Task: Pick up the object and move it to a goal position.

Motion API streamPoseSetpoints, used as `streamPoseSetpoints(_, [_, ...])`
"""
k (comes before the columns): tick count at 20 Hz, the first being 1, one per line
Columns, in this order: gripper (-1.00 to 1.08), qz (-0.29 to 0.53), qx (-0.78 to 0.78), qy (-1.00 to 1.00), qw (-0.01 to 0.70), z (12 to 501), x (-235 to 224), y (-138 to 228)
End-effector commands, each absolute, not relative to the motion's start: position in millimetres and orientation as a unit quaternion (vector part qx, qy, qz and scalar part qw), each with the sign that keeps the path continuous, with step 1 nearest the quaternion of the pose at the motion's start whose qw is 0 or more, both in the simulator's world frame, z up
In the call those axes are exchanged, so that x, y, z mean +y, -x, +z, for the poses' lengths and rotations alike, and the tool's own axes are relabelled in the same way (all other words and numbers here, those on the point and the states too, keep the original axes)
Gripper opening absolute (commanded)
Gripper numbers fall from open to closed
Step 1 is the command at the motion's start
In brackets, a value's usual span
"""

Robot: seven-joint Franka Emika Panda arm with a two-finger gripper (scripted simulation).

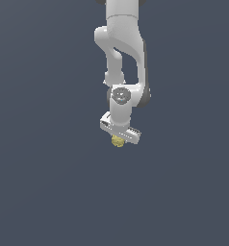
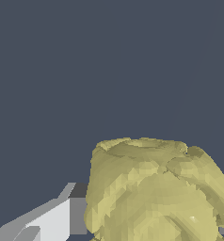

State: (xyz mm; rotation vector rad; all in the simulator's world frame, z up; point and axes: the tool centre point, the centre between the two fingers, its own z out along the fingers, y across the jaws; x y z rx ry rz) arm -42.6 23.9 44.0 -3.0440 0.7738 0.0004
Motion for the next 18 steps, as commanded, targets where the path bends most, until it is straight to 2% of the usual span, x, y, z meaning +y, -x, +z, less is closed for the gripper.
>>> streamPoseSetpoints(1, [-1.0,0.0,0.247,0.969,0.0,47,8,47])
streamPoseSetpoints(18, [-1.0,0.0,0.247,0.969,0.0,78,-172,92])
